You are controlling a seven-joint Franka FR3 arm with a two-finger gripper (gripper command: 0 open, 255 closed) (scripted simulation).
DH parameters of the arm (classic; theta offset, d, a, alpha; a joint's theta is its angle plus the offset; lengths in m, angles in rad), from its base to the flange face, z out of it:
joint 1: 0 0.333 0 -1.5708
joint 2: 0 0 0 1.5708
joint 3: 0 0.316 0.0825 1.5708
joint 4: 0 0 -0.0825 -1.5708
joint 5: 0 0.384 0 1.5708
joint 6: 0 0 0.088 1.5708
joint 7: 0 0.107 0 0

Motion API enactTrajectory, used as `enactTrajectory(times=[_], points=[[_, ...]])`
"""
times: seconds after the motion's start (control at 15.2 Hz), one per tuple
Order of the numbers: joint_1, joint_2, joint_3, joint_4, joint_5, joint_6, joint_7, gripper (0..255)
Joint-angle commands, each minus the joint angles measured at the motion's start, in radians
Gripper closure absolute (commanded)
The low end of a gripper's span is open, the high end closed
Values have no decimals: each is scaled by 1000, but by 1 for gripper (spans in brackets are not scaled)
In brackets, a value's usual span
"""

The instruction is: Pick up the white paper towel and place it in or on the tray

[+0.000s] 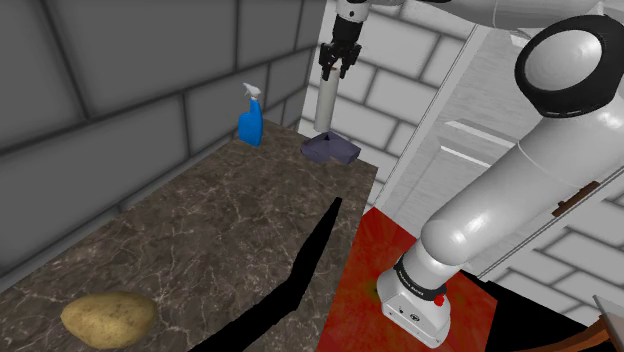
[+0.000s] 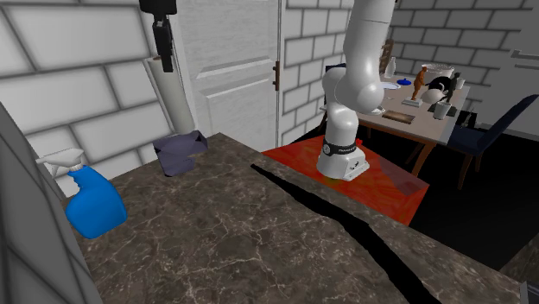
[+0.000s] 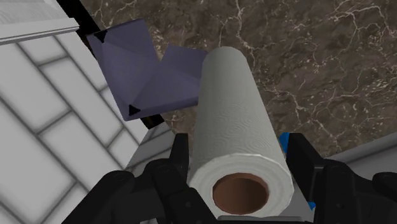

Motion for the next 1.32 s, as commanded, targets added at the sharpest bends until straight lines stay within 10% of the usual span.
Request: enactTrajectory(times=[0.0,0.66,1.25], points=[[-22,15,-28,26,1,-7,-52,255],[-131,162,-147,271,30,-93,-287,255],[-131,141,-146,136,26,20,-282,255]])
